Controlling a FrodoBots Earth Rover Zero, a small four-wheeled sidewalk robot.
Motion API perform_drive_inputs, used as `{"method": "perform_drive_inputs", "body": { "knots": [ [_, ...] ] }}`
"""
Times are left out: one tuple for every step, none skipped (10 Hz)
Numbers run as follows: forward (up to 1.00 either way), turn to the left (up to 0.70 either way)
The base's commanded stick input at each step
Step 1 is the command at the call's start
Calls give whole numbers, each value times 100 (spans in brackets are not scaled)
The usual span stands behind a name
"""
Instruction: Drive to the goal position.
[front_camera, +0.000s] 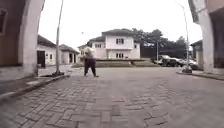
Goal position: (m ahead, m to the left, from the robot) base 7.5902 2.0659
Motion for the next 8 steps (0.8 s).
{"method": "perform_drive_inputs", "body": {
  "knots": [
    [70,0],
    [70,0],
    [70,0],
    [70,0],
    [70,0],
    [70,0],
    [70,0],
    [70,0]
  ]
}}
